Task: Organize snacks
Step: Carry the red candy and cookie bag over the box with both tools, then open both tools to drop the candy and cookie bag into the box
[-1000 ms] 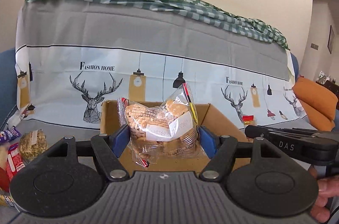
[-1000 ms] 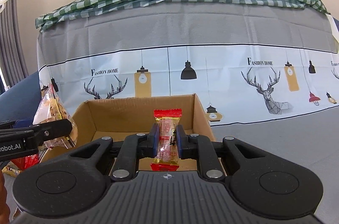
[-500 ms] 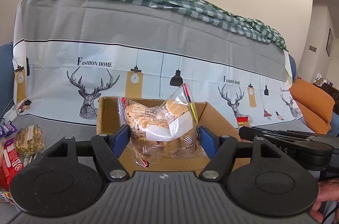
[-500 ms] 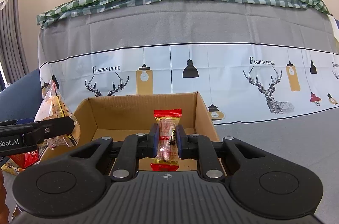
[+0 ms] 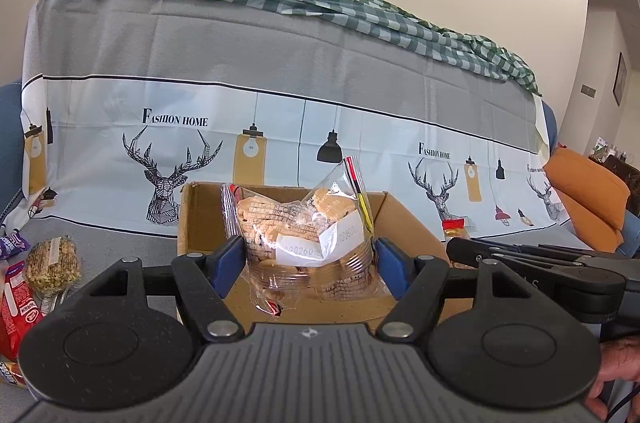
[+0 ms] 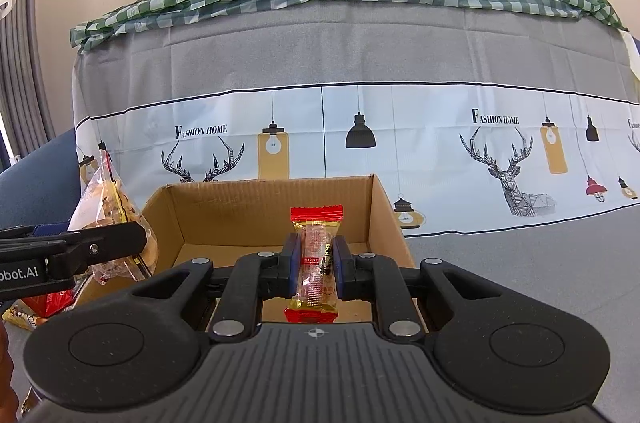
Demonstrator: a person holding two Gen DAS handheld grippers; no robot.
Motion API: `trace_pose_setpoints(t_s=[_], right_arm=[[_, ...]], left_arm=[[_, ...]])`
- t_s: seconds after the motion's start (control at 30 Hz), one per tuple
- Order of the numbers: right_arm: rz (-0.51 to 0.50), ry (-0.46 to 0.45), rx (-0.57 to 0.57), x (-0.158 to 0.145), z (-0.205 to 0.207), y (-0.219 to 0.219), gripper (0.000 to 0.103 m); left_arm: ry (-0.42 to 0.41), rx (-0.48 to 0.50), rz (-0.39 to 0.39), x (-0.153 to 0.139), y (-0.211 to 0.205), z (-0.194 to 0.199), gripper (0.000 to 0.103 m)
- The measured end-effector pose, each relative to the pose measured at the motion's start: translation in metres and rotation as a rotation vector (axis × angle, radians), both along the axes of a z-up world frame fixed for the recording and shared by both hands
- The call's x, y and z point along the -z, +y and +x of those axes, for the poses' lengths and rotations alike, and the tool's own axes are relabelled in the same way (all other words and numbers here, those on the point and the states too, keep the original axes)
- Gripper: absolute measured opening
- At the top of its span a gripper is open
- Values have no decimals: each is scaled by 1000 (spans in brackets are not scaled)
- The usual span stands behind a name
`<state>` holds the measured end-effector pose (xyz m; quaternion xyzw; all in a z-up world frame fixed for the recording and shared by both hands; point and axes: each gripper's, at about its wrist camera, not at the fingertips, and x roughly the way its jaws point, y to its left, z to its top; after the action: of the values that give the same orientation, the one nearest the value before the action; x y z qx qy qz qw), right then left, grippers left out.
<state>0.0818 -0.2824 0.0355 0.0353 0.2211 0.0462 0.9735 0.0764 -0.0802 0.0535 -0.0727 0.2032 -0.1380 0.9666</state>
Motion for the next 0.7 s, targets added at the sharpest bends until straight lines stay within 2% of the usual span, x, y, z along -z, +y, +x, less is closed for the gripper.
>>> trace_pose_setpoints(t_s=[0.7], right_arm=[[2,-3,3,-1,0,-2,17]], left_arm=[[-9,21,2,0,-5,-2,76]])
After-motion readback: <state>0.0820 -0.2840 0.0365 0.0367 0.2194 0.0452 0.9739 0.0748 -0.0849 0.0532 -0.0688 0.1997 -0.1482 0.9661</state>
